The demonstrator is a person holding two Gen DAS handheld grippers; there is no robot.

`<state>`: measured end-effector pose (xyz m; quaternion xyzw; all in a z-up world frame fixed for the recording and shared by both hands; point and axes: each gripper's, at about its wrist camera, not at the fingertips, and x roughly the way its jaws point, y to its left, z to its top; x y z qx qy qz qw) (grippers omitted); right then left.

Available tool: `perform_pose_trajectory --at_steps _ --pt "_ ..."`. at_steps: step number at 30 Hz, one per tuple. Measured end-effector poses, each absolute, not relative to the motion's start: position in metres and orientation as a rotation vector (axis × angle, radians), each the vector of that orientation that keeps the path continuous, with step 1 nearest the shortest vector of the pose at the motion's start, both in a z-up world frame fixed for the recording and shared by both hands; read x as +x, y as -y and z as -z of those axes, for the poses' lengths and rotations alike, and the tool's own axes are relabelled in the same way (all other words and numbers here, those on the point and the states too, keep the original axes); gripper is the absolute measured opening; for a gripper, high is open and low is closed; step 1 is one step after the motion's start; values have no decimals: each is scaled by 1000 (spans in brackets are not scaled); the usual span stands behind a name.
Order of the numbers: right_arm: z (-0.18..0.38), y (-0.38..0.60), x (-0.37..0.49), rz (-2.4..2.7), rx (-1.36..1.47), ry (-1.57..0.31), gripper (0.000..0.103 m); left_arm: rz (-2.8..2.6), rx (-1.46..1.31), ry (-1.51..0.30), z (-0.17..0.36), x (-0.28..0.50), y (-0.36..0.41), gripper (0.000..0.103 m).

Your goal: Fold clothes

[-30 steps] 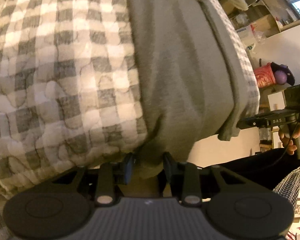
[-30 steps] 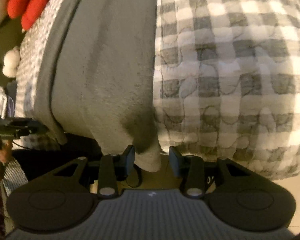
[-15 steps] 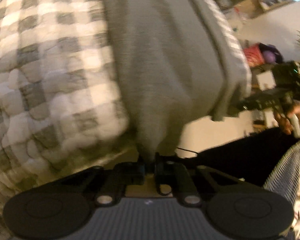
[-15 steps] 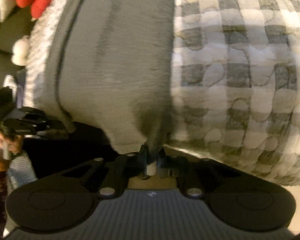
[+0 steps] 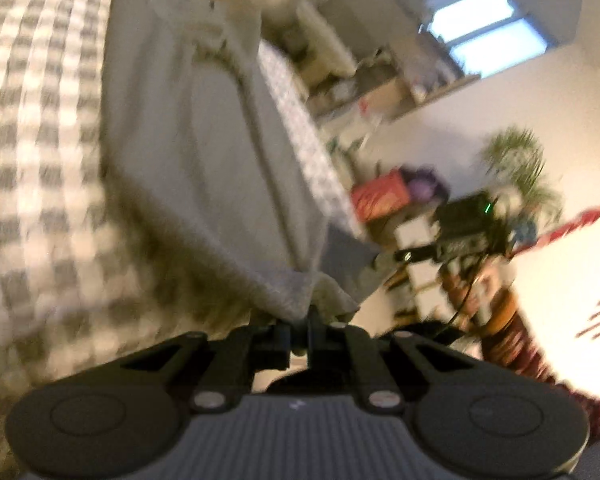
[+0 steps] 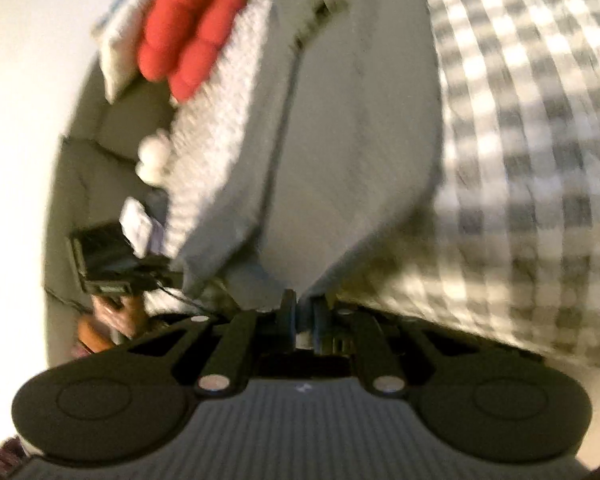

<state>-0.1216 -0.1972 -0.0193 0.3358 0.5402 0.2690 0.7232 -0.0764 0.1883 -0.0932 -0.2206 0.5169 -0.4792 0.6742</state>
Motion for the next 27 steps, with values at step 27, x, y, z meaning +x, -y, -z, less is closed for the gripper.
perform_pose_trajectory --at_steps 27 --pt "42 283 -68 -305 1117 -796 45 634 -702 -916 93 15 -203 32"
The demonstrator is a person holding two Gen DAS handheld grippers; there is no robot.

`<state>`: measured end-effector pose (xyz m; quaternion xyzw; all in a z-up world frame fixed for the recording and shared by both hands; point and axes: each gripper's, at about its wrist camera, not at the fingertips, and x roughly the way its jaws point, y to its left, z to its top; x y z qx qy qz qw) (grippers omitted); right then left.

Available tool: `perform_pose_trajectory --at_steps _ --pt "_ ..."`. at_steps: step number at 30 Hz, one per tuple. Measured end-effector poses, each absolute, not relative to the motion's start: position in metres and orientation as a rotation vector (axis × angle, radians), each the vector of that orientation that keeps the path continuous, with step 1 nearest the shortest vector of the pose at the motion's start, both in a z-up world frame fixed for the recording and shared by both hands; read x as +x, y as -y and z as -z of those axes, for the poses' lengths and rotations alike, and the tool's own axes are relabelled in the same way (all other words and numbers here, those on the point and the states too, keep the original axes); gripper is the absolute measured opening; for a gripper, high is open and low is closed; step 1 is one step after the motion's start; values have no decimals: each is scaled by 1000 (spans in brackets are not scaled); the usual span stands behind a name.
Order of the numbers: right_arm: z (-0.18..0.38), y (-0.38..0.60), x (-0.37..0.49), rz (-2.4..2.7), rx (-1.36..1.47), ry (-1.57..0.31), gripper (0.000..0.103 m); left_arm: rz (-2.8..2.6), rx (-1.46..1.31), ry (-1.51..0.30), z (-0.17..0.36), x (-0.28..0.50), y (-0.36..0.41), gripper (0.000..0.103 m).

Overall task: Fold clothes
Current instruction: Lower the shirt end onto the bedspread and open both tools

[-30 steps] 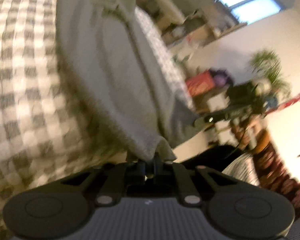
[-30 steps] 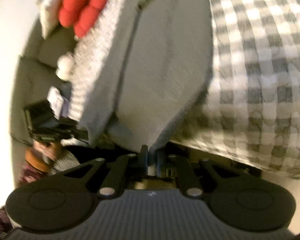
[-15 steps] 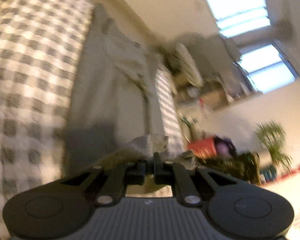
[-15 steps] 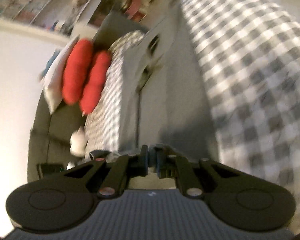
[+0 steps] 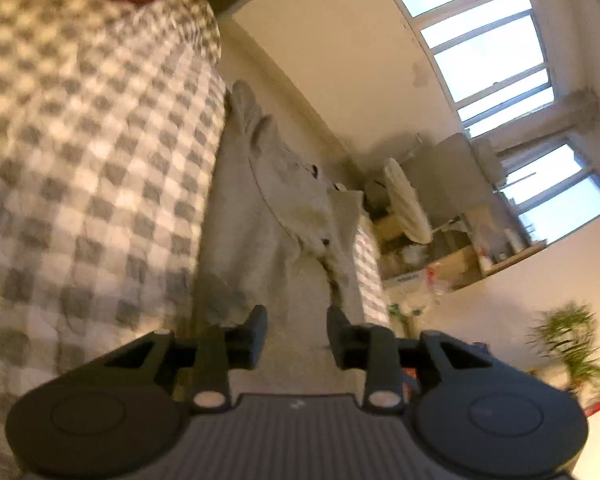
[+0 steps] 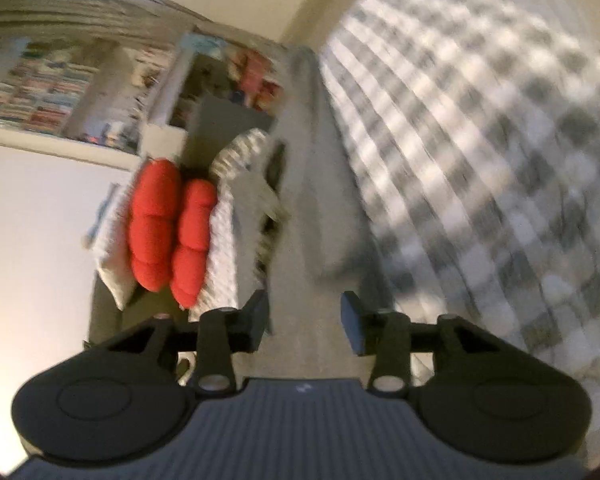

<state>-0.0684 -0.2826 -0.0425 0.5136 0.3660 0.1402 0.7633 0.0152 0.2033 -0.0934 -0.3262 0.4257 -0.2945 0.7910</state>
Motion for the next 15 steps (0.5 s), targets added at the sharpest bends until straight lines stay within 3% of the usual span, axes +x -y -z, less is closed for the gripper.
perform_pose_trajectory --at_steps 5,15 --pt "32 272 -60 -229 1005 -722 45 527 -543 -903 89 15 -201 32" --pt "37 242 -52 -208 723 -789 40 525 -347 -867 87 10 -197 32"
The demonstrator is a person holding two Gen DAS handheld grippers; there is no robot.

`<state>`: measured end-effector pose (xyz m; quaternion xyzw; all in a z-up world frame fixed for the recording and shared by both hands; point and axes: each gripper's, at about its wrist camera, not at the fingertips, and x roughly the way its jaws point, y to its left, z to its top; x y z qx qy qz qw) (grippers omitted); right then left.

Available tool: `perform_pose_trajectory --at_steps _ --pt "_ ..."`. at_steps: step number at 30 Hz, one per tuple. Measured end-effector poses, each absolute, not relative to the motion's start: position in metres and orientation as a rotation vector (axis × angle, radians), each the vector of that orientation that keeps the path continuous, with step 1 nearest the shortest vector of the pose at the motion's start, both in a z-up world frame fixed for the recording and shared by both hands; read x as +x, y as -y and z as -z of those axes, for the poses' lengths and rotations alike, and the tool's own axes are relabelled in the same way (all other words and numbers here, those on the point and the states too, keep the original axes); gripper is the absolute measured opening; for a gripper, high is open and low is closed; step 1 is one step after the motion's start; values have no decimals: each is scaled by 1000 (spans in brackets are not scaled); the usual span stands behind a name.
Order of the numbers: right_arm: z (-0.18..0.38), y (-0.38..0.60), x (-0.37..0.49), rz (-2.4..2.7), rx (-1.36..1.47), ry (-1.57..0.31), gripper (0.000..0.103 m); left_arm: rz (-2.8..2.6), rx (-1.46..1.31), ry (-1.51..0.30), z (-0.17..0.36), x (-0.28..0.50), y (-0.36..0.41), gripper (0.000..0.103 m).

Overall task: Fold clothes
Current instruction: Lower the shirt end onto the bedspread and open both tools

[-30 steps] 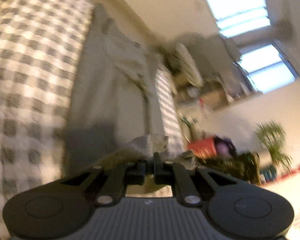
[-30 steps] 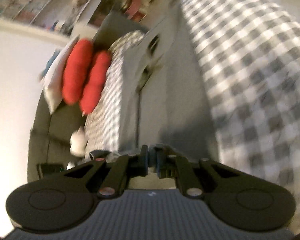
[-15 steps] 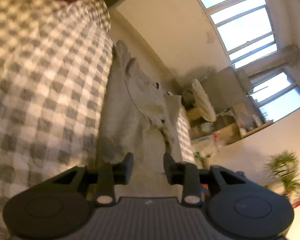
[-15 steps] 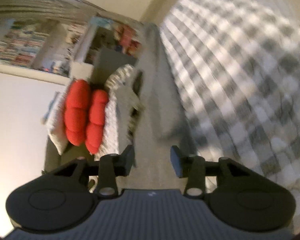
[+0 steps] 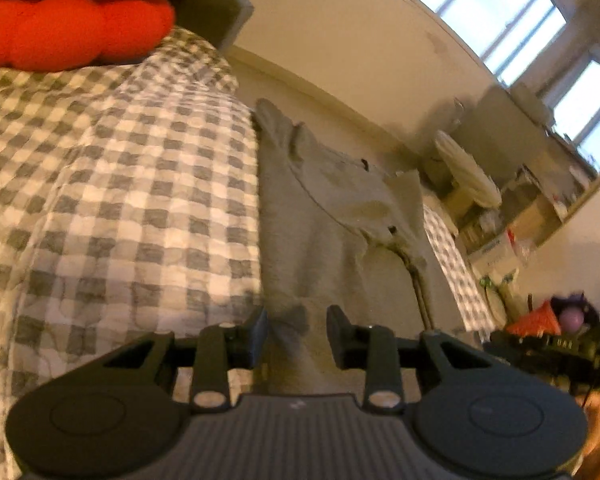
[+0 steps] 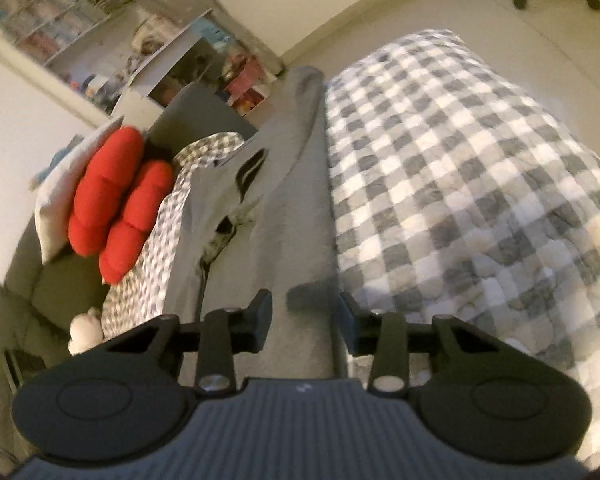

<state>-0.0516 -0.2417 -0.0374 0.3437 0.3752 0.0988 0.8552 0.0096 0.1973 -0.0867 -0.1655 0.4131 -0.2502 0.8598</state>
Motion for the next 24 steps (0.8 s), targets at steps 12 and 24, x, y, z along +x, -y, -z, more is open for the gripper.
perform_pose_trajectory --at_steps 12,24 --pt "31 213 -53 -218 507 -759 14 707 -159 -825 83 -2 -156 0" --pt "27 225 -54 -243 595 -690 11 580 -435 -833 88 20 -201 39"
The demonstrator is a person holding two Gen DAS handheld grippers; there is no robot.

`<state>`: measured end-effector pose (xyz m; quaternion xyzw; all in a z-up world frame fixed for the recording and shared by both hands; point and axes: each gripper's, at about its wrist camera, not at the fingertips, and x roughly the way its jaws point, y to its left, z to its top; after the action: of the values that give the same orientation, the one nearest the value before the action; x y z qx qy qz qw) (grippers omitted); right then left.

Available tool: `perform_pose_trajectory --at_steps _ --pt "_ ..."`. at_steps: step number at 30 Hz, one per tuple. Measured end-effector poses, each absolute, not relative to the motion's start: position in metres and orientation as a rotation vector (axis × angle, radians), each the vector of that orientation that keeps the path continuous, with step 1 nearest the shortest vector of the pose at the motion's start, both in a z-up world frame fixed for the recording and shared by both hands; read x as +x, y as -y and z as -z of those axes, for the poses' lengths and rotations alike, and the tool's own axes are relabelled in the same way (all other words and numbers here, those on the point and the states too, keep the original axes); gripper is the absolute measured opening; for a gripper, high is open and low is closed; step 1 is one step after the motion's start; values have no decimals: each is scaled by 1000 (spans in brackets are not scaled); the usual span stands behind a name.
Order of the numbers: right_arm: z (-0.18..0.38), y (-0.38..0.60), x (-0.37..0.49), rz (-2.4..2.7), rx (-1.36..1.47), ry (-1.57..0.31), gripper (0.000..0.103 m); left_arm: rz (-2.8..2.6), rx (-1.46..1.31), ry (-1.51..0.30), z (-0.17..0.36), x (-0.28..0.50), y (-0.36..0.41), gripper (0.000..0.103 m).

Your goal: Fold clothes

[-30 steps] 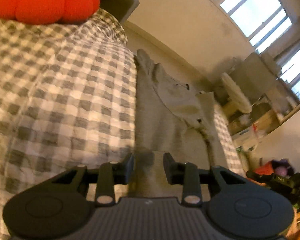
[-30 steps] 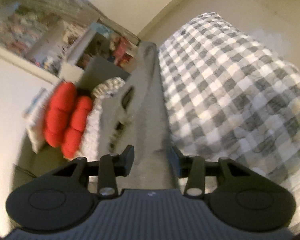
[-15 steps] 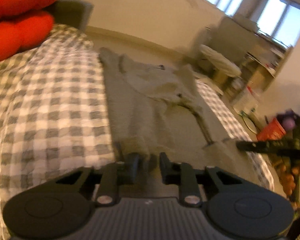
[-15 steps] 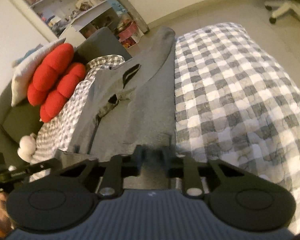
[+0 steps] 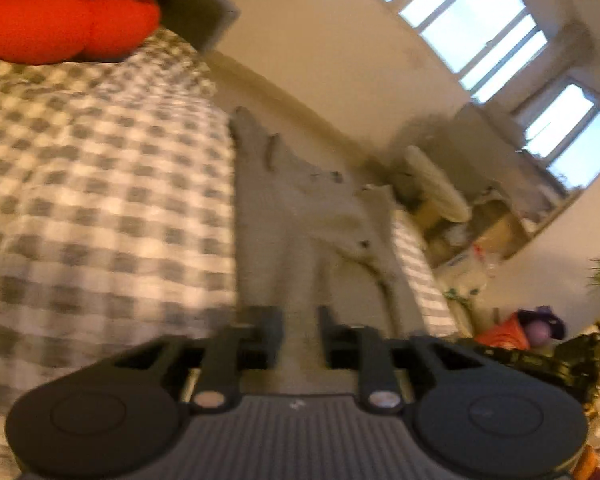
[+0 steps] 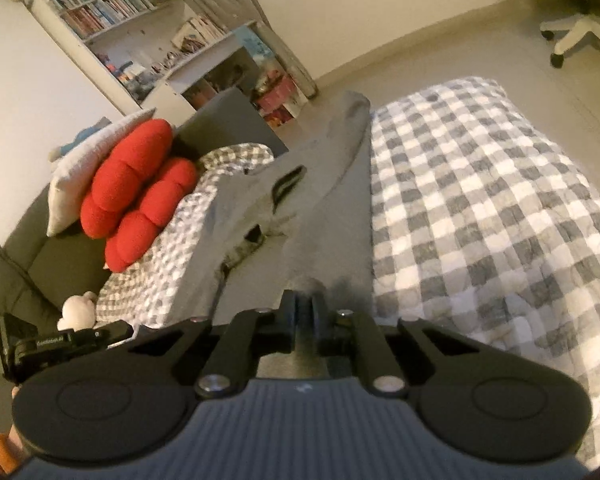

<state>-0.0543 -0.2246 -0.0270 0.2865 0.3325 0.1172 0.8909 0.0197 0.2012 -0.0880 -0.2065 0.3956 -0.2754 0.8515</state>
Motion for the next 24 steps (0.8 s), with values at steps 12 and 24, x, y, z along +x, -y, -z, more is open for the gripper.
perform_pose_trajectory --at_steps 12,24 --pt "35 218 -50 -229 579 -748 20 593 -197 -851 94 12 -173 19" --pt "37 210 -53 -240 511 -689 12 696 -382 -845 96 17 -185 4"
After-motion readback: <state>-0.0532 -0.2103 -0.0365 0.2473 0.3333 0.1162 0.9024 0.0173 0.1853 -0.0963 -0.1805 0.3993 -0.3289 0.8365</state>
